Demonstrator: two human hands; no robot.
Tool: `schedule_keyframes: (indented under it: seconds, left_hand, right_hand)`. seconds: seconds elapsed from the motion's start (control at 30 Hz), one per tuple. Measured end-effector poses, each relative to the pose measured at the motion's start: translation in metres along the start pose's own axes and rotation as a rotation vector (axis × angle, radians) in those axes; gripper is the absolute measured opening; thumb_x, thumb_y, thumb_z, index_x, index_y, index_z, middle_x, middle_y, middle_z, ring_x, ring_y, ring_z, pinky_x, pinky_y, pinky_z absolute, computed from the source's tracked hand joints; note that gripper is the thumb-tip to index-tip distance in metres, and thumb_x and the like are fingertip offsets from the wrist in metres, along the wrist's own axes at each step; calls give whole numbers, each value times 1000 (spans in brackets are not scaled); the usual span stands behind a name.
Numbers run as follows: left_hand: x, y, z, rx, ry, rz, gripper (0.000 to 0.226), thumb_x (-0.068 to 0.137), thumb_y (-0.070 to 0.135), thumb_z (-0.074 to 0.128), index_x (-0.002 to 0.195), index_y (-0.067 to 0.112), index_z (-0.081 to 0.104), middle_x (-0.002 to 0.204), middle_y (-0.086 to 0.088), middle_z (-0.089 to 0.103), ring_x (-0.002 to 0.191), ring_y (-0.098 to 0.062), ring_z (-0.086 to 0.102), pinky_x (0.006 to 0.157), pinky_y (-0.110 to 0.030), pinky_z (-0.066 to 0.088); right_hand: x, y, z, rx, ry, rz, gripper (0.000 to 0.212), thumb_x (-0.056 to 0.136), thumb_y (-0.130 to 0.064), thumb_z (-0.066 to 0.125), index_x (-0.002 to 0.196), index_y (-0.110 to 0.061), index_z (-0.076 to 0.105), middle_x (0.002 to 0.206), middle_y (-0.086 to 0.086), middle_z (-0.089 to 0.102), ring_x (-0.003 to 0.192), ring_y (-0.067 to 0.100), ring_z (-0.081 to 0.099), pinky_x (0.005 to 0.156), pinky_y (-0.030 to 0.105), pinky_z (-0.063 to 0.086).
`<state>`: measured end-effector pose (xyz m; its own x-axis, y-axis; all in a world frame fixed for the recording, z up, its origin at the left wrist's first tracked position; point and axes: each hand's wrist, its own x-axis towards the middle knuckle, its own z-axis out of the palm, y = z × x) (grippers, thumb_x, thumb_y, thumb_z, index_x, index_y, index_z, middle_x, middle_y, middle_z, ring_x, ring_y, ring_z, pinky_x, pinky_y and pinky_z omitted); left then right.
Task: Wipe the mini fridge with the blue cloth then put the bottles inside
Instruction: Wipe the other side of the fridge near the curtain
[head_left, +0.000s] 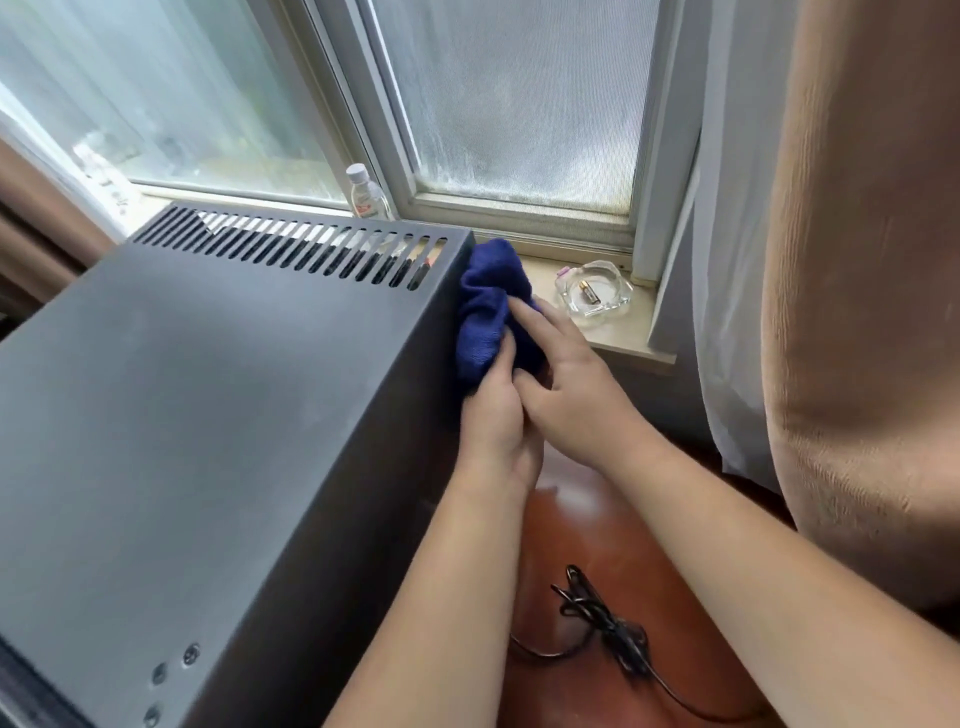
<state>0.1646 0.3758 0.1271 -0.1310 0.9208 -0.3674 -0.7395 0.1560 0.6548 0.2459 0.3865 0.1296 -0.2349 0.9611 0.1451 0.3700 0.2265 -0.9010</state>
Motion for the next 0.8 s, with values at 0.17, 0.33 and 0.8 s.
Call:
schedule_keyframes:
  seconds: [0.17,0.33,0.8]
  left_hand:
    - [13,-51,-69,-14,206,-125,33,101,24,62,130,11,69,132,-9,72,114,-19,72,75,-25,61]
    - [-48,-80,-145,33,386,-221,35,102,22,58,133,10,68,129,-10,73,119,-23,71,92,-35,59]
    - [-146,11,-82,139,193,85,45,89,29,64,131,14,69,130,-11,73,123,-29,68,109,-45,47]
  right_hand:
    - [-36,50,34,-55,-153,206,73,90,-6,61,155,-30,40,164,1,35,152,15,31,122,27,30]
    - [-117,73,78,-34,-295,261,73,89,-9,62,153,-37,42,162,-12,34,148,8,37,105,-2,20]
    - [-132,-27,62,121,-35,-143,70,88,-10,65,148,-43,48,154,-20,38,145,-4,34,120,23,32]
